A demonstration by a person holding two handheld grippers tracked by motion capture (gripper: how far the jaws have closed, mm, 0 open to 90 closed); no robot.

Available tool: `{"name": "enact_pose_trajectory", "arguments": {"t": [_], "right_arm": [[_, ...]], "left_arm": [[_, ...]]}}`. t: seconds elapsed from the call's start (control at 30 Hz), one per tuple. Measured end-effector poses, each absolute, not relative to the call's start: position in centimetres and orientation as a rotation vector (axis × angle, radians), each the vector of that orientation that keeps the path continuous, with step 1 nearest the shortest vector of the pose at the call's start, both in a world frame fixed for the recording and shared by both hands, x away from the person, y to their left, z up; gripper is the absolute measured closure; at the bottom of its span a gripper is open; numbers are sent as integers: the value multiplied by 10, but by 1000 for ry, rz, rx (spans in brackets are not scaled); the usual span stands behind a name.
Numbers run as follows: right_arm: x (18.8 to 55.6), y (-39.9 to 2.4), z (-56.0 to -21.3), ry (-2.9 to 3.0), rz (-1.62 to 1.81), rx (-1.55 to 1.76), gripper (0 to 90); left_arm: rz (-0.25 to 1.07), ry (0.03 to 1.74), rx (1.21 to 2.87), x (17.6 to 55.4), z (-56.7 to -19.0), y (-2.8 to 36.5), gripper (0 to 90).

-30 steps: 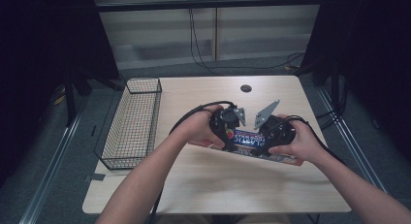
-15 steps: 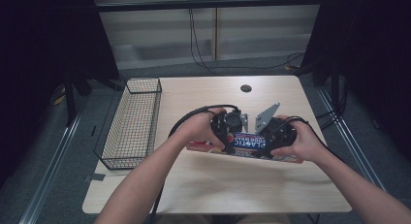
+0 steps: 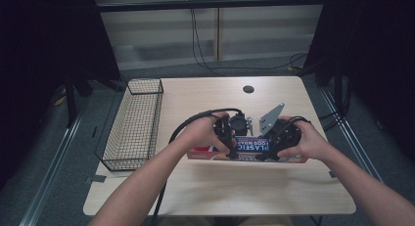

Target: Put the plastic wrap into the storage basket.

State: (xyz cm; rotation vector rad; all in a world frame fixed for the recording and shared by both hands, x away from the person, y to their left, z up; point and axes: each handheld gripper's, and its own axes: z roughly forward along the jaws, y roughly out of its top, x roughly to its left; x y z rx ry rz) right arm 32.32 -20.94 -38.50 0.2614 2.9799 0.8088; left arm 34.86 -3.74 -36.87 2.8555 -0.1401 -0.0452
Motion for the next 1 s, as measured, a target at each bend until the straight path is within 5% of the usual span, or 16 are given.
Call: {"name": "enact_pose_trajectory", "arguments": {"t": [0.13,0.43,1.0], "right_arm": [[324,-210,-389,2984,810,283,376],[329,-221,-390,2956,882,382,168],[336,-256,-378,2831,1061,617,73]], "left_arm": [[-41,-91,2873,345,-369,-39,413],[-28,38,2872,349,-368,-25,419],[-34,214,2851,365,-363,5,421]]}}
